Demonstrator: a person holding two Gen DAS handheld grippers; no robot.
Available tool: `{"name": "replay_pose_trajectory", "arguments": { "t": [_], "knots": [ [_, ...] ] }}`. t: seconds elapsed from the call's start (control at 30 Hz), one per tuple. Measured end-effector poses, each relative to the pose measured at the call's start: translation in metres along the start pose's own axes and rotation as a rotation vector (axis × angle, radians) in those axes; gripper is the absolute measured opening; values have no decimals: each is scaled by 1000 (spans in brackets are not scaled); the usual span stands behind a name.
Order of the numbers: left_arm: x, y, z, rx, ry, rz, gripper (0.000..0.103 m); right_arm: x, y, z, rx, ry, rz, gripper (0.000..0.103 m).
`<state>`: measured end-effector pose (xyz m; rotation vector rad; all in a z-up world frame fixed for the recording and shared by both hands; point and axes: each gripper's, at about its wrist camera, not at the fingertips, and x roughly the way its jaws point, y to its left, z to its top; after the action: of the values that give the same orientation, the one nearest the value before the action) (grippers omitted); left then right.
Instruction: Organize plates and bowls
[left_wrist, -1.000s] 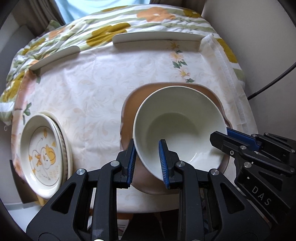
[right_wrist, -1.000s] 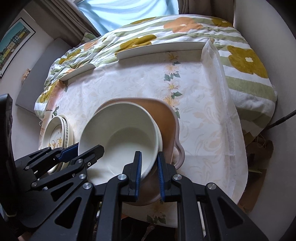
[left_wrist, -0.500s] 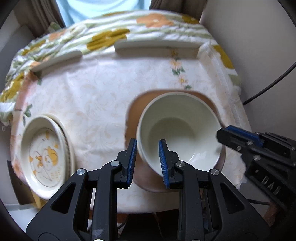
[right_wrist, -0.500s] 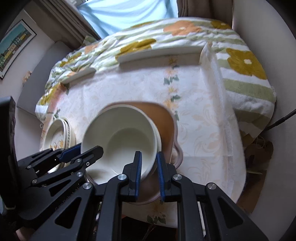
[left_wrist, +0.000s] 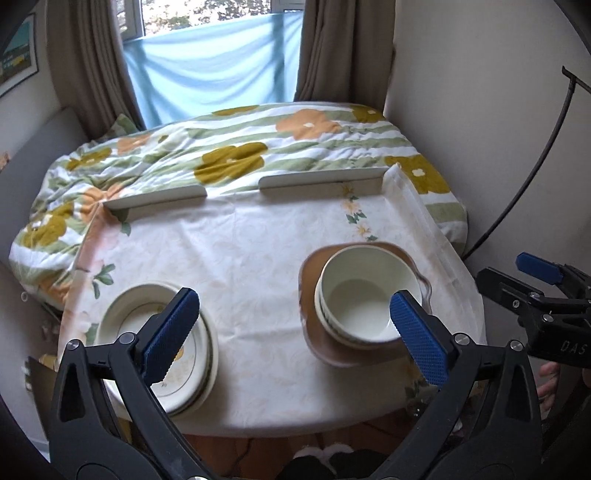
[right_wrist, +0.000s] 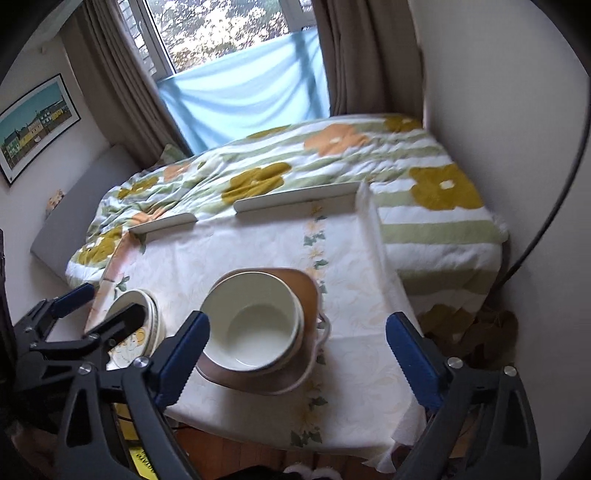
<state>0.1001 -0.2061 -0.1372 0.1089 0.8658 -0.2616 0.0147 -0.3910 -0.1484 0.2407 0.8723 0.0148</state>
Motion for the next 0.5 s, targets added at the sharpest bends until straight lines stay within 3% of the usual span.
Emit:
{"name": "replay_pose_trajectory", "arguments": {
  "t": [0.2, 0.3, 0.5],
  "knots": [
    [4, 9, -9, 28, 73, -15, 103, -2, -2, -9, -30, 86, -82, 96],
    [22, 15, -16, 51, 172, -15, 103, 5, -5, -12, -24, 140, -100, 96],
    [68, 23, -20, 72, 334, -60, 103, 48, -11, -19, -61, 338, -87, 96]
  ]
}}
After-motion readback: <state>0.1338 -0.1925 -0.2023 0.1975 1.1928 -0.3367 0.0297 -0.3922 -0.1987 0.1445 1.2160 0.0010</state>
